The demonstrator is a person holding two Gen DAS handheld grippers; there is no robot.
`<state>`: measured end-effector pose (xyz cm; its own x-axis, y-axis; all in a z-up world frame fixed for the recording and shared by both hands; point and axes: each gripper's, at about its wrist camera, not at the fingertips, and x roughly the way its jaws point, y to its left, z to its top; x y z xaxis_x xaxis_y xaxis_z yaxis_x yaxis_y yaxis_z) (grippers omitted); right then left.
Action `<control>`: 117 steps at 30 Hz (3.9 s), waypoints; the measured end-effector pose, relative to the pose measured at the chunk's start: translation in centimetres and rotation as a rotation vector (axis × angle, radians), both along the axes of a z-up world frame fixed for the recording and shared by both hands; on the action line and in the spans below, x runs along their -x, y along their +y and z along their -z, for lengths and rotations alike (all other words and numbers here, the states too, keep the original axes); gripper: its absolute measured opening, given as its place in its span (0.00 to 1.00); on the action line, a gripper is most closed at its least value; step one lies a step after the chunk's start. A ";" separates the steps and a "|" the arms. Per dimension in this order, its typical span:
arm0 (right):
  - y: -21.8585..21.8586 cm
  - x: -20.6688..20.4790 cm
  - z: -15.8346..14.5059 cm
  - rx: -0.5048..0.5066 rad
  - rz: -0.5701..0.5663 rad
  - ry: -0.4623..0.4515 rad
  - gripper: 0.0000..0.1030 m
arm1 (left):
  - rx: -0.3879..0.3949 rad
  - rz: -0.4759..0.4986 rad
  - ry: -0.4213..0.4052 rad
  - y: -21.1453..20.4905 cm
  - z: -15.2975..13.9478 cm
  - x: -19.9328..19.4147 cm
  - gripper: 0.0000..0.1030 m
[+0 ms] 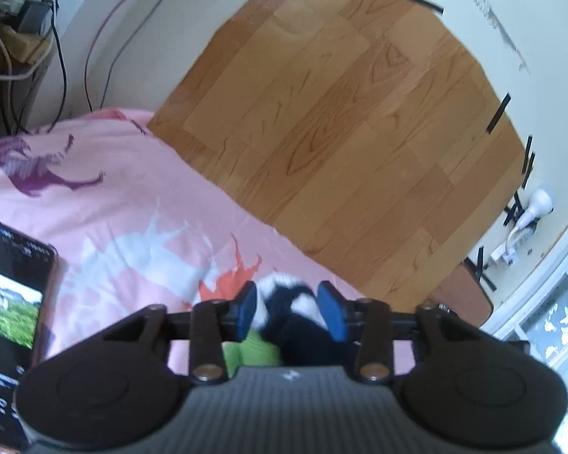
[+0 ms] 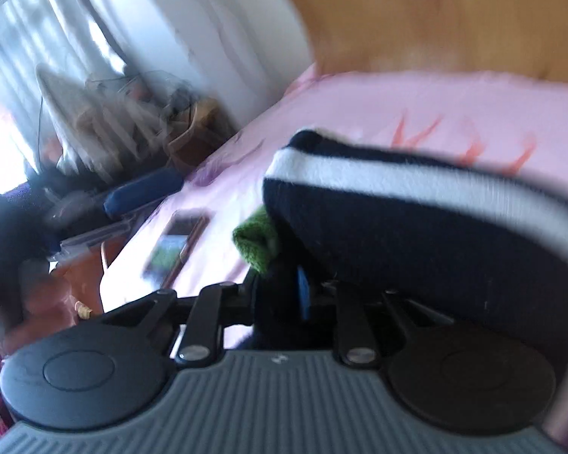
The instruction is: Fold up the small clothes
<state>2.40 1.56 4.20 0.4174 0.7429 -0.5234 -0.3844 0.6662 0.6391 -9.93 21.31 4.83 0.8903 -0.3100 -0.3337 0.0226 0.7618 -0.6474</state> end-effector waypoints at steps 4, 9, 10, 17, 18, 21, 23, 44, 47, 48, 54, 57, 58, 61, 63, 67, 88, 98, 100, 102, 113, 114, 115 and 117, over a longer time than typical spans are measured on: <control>-1.9 0.3 -1.5 -0.100 -0.076 0.015 0.48 | -0.031 0.043 0.046 -1.5 1.0 -1.9 0.55; -9.0 3.8 -3.4 -0.121 0.066 -0.082 0.49 | -0.127 0.049 0.097 -3.6 2.0 -4.0 0.86; -10.6 4.2 -3.1 -0.121 0.122 -0.080 0.50 | -0.135 0.067 0.109 -3.9 2.4 -4.2 0.88; -15.9 5.4 2.7 -0.138 0.357 0.100 0.65 | -0.141 0.184 0.222 -5.2 5.5 -4.6 0.96; -15.8 5.3 3.6 -0.149 0.352 0.119 0.67 | -0.144 0.188 0.218 -5.5 5.7 -4.2 0.96; -15.2 4.7 5.3 -0.236 0.333 0.148 0.70 | -0.112 0.257 0.198 -6.8 6.1 -3.5 0.95; -14.2 3.9 5.8 -0.284 0.291 0.147 0.69 | -0.135 0.251 0.188 -8.0 6.1 -3.2 0.95; 2.9 -26.9 2.1 -0.178 0.165 -0.063 0.50 | -0.217 -0.434 0.241 5.8 2.5 -23.5 0.47; 4.6 -29.1 5.5 -0.084 0.221 0.010 0.59 | -0.267 -0.464 0.291 5.4 5.1 -25.4 0.57; 4.5 -29.0 6.3 -0.085 0.238 0.008 0.62 | -0.295 -0.473 0.274 4.9 5.2 -25.2 0.59; 0.8 -24.9 5.3 -0.091 0.269 -0.047 0.65 | -0.311 -0.528 0.258 2.8 2.8 -21.0 0.58; -1.6 -20.2 3.7 -0.033 0.290 -0.089 0.66 | -0.337 -0.546 0.251 0.2 2.0 -16.2 0.65; -2.5 -17.9 3.4 -0.012 0.294 -0.092 0.66 | -0.355 -0.537 0.254 -1.3 2.1 -14.8 0.65; -5.2 -11.9 3.2 0.041 0.296 -0.068 0.67 | -0.406 -0.500 0.275 -5.2 3.3 -10.9 0.65; -6.3 -8.2 3.2 0.070 0.301 -0.055 0.67 | -0.447 -0.475 0.295 -7.6 4.4 -8.5 0.65; -8.3 -1.6 3.0 0.136 0.337 -0.087 0.70 | -0.520 -0.458 0.301 -10.9 5.8 -4.7 0.67; -9.4 5.5 3.4 0.182 0.367 -0.232 0.83 | -0.636 -0.512 0.373 -14.8 6.0 -3.0 0.72; -9.9 5.1 3.9 0.152 0.374 -0.188 0.83 | -0.629 -0.489 0.376 -14.8 6.0 -3.4 0.83; -10.0 5.0 4.0 0.142 0.376 -0.177 0.83 | -0.628 -0.482 0.372 -14.9 6.0 -3.3 0.87; -10.2 4.9 4.0 0.132 0.378 -0.165 0.83 | -0.626 -0.456 0.359 -14.9 6.0 -3.3 0.93; -10.7 4.7 4.3 0.107 0.355 -0.131 0.84 | -0.550 -0.449 0.325 -14.4 6.0 -2.6 1.00; -10.8 4.7 4.3 0.104 0.354 -0.128 0.85 | -0.549 -0.452 0.328 -14.4 6.0 -2.6 1.00; -10.9 4.7 4.3 0.100 0.353 -0.124 0.85 | -0.553 -0.451 0.331 -14.5 6.0 -2.7 1.00; -11.0 4.6 4.4 0.093 0.352 -0.116 0.85 | -0.562 -0.439 0.328 -14.7 6.0 -2.8 1.00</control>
<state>-2.17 -9.46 -0.20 0.6993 0.4946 -0.5161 -0.1877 0.8237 0.5351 -7.18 6.61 -1.17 0.7209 0.3409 -0.6034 -0.4820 0.8722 -0.0832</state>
